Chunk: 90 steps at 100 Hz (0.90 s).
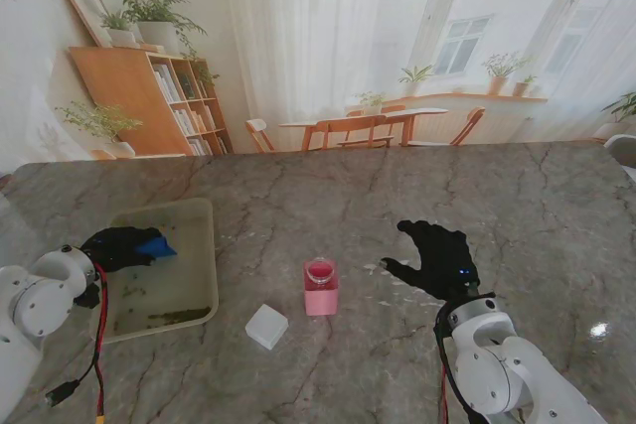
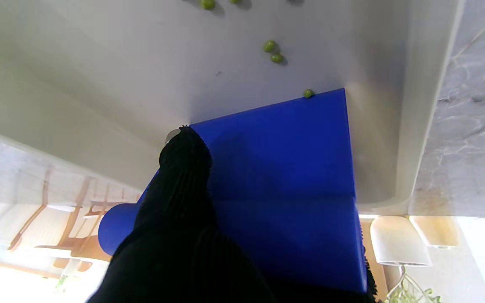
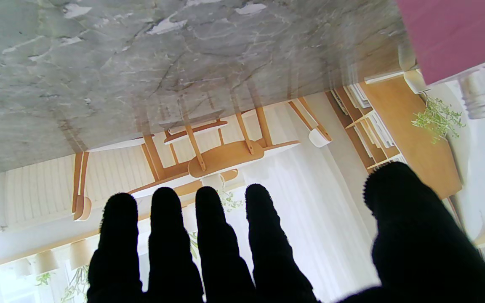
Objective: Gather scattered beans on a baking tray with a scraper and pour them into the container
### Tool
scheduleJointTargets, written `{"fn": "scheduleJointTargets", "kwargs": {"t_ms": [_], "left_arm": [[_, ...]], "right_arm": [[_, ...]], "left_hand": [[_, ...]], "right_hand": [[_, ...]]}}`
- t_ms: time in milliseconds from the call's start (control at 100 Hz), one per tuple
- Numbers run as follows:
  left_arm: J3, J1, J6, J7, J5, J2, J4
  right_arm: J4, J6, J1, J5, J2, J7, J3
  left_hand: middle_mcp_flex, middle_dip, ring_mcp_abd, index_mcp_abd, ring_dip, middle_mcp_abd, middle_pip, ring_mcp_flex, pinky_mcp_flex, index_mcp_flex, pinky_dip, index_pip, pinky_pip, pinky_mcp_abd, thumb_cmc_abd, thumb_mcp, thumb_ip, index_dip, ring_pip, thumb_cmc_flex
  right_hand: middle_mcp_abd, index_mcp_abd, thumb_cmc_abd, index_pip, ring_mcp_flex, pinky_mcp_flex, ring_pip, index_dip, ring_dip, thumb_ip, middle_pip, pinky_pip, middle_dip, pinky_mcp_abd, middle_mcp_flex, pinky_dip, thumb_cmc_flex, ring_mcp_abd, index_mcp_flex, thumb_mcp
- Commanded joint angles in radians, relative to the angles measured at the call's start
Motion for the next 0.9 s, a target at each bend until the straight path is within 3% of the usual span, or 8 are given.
{"fn": "scheduleJointTargets", "kwargs": {"t_ms": [0, 670, 890], "left_arm": [[0.005, 0.04, 0.002, -0.022, 0.004, -0.008, 0.012], [-0.081, 0.233, 0.047, -0.083, -0.02, -0.02, -0.202], [-0.104, 0.273, 0.026, -0.09, -0.011, -0.02, -0.241]], "right_arm": [[0.003, -0.005, -0.002, 0.003, -0.001, 0.008, 0.001], [-0.003, 0.001, -0.019, 0.005, -0.005, -0.019, 0.018], [-0.005, 0.001, -0.022, 0.005, -0.006, -0.022, 0.021]], "left_hand": [[0.085, 0.015, -0.003, -0.024, 0.015, -0.018, 0.029, 0.072, 0.007, 0.069, 0.03, 0.007, 0.035, 0.024, 0.056, 0.029, 0.063, 0.007, 0.051, 0.081], [0.114, 0.037, 0.021, -0.016, 0.029, -0.005, 0.014, 0.077, -0.007, 0.101, 0.054, -0.004, 0.047, 0.047, 0.03, 0.046, 0.062, 0.017, 0.063, 0.081], [0.115, 0.042, 0.021, -0.016, 0.031, -0.004, 0.008, 0.076, -0.008, 0.102, 0.058, -0.008, 0.048, 0.047, 0.03, 0.049, 0.061, 0.02, 0.063, 0.081]], "right_hand": [[-0.013, -0.009, 0.03, -0.001, 0.013, -0.003, 0.006, 0.009, 0.009, 0.03, 0.006, 0.011, 0.017, 0.015, -0.001, -0.006, 0.006, -0.002, -0.006, -0.015], [-0.013, -0.009, 0.03, -0.001, 0.014, -0.003, 0.006, 0.009, 0.009, 0.03, 0.006, 0.011, 0.017, 0.014, 0.0, -0.006, 0.006, -0.003, -0.005, -0.015], [-0.013, -0.009, 0.03, 0.0, 0.014, -0.003, 0.006, 0.009, 0.009, 0.03, 0.006, 0.011, 0.017, 0.015, 0.0, -0.006, 0.006, -0.003, -0.004, -0.015]]}}
